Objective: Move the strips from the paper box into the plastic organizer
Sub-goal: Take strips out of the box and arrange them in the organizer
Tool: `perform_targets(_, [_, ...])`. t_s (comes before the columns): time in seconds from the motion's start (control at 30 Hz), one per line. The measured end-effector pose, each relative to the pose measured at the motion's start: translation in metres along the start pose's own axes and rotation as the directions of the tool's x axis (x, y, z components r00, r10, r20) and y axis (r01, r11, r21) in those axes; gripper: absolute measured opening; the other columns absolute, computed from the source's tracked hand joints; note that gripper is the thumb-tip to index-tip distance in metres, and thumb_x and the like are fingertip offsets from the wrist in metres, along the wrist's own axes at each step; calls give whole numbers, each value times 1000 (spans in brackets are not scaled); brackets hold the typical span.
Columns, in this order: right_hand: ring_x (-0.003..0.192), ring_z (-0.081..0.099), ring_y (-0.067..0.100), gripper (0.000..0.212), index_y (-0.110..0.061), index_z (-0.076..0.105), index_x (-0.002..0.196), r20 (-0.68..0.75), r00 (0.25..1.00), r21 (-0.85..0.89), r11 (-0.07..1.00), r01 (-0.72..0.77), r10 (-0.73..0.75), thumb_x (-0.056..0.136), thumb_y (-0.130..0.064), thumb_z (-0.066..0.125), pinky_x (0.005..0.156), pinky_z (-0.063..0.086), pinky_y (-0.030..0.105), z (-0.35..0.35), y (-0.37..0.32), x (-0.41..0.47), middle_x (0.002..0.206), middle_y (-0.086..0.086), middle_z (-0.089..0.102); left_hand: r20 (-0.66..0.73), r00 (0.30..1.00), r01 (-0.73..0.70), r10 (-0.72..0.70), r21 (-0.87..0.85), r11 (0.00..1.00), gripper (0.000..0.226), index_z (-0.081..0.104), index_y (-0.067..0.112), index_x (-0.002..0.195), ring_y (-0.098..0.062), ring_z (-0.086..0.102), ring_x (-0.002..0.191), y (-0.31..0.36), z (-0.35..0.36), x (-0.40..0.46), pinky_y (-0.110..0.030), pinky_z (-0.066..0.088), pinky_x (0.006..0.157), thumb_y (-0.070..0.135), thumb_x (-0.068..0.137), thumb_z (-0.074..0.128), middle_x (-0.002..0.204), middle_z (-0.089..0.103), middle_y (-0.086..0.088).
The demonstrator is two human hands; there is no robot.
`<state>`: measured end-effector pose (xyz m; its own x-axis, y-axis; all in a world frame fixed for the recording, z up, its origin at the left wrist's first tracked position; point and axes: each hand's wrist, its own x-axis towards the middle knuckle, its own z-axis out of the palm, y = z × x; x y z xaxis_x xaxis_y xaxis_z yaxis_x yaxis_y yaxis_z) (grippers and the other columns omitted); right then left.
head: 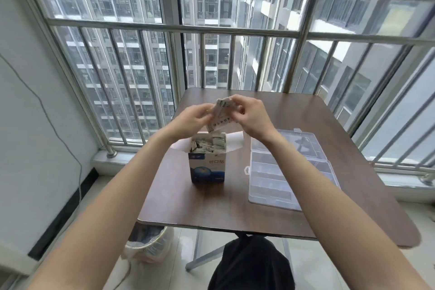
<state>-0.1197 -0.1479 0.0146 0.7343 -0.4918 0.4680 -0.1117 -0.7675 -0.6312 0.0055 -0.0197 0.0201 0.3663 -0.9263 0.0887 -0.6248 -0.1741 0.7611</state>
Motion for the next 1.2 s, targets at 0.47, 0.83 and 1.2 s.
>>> perform_targets(0.47, [57, 48, 17, 46, -11, 53, 123, 31, 970, 551, 805, -219, 243, 81, -8, 71, 46, 41, 20, -67, 39, -68, 75, 20, 57, 14, 1000, -16, 26, -473, 881, 13, 65, 6, 99, -9, 68, 69, 46, 77, 2, -20, 56, 63, 7, 87, 63, 78, 71, 0])
perform_targets(0.83, [50, 49, 4, 7, -5, 61, 91, -32, 844, 560, 709, -429, 536, 86, -1, 65, 45, 40, 15, -104, 100, -153, 74, 6, 62, 15, 1000, -10, 17, -397, 918, 8, 55, 15, 101, -7, 67, 62, 51, 163, 5, -21, 53, 54, 11, 97, 49, 84, 69, -2])
perform_targets(1.2, [45, 51, 1, 17, 2, 58, 103, -107, 754, 611, 641, -465, 648, 88, -5, 63, 44, 39, 13, -104, 128, -165, 75, 7, 62, 125, 905, -424, 406, 326, 845, 47, 61, 25, 123, -11, 38, 90, 3, 172, 4, -20, 30, 81, 41, 94, 28, 92, 48, -1])
